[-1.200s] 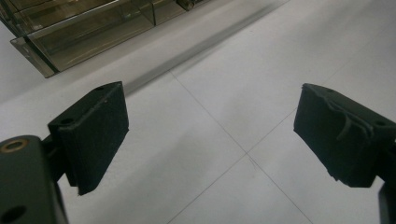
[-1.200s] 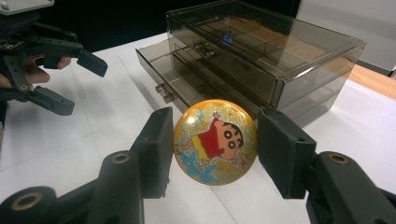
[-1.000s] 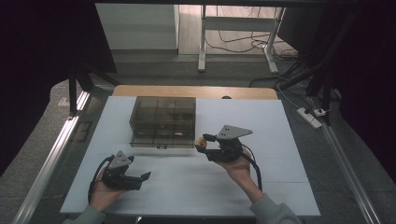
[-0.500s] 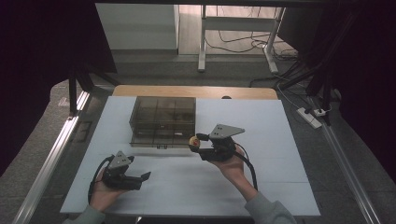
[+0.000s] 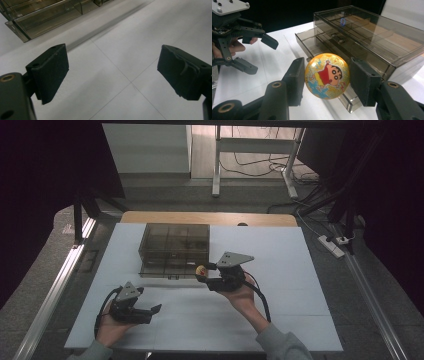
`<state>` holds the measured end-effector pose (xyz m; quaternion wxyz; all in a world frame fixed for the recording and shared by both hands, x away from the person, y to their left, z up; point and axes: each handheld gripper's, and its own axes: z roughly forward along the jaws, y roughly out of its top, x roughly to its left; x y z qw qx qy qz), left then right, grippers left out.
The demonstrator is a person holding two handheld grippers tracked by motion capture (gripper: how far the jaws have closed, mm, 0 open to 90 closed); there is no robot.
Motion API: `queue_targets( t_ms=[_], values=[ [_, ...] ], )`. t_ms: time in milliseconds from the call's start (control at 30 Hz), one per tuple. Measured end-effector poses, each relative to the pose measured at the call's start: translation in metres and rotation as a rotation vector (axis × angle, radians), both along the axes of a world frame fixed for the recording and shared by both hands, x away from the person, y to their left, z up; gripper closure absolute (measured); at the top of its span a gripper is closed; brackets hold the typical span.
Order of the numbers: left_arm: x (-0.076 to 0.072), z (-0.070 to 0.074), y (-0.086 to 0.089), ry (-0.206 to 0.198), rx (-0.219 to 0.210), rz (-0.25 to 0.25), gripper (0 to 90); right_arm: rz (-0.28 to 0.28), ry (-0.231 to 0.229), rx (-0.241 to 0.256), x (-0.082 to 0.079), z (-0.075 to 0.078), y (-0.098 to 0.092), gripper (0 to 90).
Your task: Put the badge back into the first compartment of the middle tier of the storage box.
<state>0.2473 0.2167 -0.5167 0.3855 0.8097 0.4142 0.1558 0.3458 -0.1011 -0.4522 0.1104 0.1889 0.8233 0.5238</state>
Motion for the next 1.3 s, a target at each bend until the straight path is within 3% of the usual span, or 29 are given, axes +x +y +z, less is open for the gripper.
queue_targets(
  t_ms=[1033, 1300],
  values=[
    [0.0, 0.001, 0.0, -0.002, 0.002, -0.006, 10.4, 0.051, 0.018, 0.035, 0.01, -0.003, 0.042, 47.1],
    [0.001, 0.0, -0.001, -0.001, 0.001, -0.009, 10.4, 0.051, 0.022, 0.021, 0.013, -0.005, 0.05, 47.1]
  ],
)
